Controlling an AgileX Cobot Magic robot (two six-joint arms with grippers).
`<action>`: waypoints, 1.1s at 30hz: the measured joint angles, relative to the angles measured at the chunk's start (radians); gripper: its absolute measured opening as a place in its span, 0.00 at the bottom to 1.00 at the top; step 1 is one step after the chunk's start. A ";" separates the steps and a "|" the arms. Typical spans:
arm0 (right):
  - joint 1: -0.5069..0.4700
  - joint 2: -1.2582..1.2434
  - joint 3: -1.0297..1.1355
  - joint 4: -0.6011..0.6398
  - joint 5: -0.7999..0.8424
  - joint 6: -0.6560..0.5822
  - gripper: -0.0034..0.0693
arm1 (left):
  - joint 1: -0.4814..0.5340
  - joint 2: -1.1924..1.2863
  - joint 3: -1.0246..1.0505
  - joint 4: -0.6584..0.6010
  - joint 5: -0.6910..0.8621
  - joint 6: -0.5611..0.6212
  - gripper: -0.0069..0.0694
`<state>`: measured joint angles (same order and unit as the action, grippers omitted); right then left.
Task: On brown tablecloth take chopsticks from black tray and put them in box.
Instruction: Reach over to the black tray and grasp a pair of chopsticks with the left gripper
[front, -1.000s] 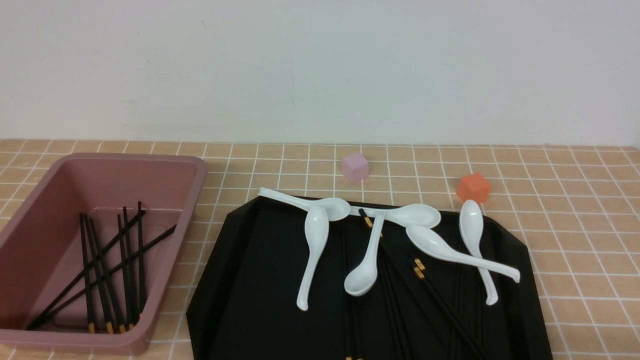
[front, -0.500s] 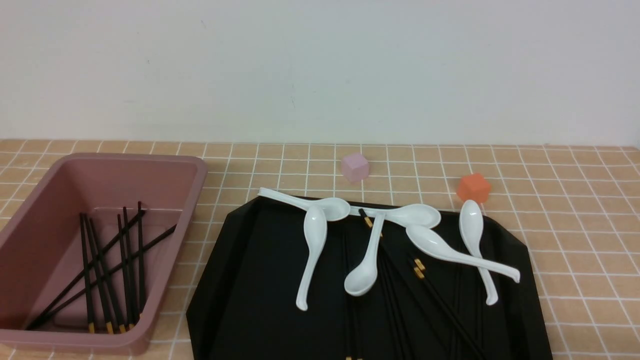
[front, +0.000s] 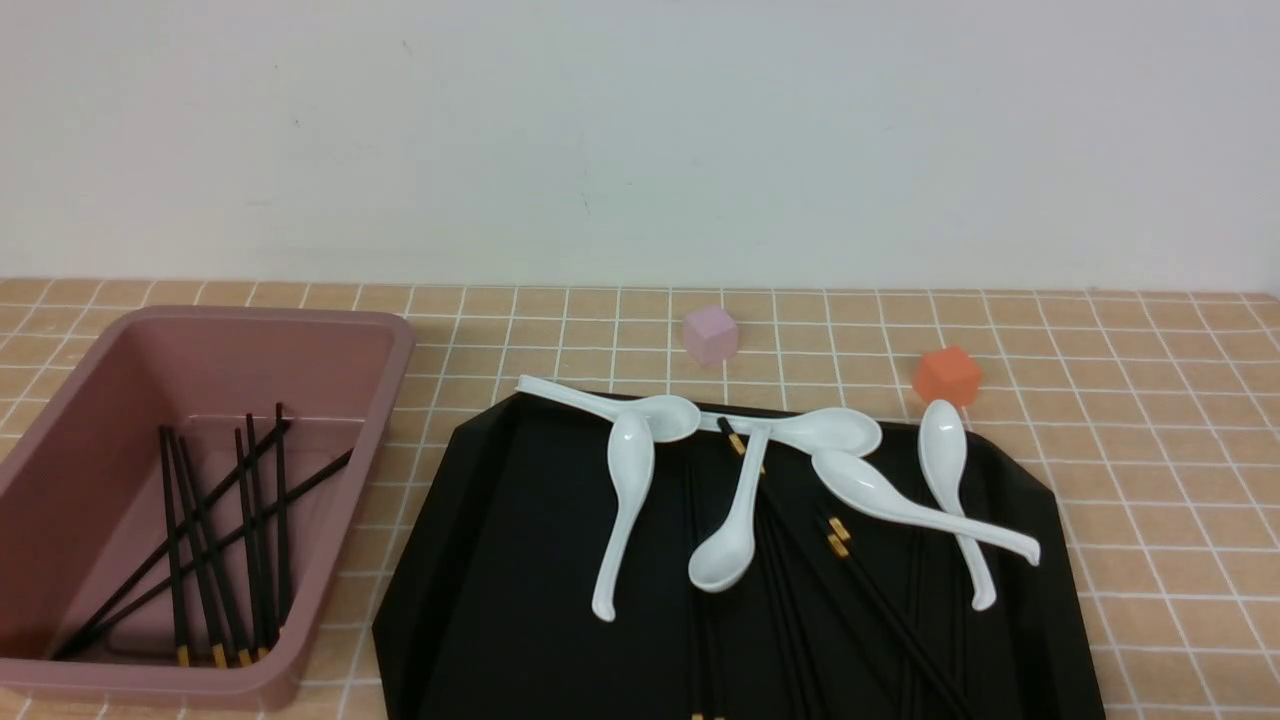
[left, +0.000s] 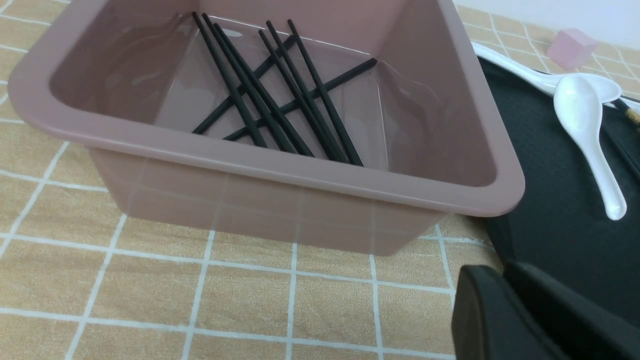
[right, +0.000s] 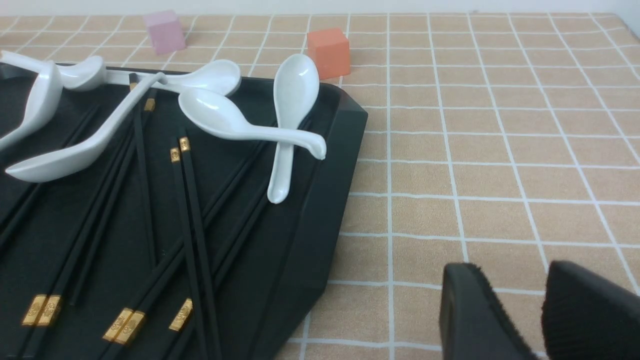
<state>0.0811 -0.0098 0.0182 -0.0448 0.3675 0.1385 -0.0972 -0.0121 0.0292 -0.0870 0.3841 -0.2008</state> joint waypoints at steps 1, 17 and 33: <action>0.000 0.000 0.000 0.000 0.000 0.000 0.38 | 0.000 0.000 0.000 0.000 0.000 0.000 0.17; 0.000 0.000 0.000 0.000 0.000 0.000 0.38 | 0.000 0.000 0.000 -1.048 -0.258 -0.532 0.20; 0.000 0.000 0.000 0.000 0.000 0.000 0.38 | 0.000 0.095 -0.299 -1.023 -0.476 -0.028 0.17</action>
<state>0.0811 -0.0098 0.0182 -0.0447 0.3675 0.1385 -0.0972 0.0826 -0.2697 -1.1104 -0.0921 -0.2288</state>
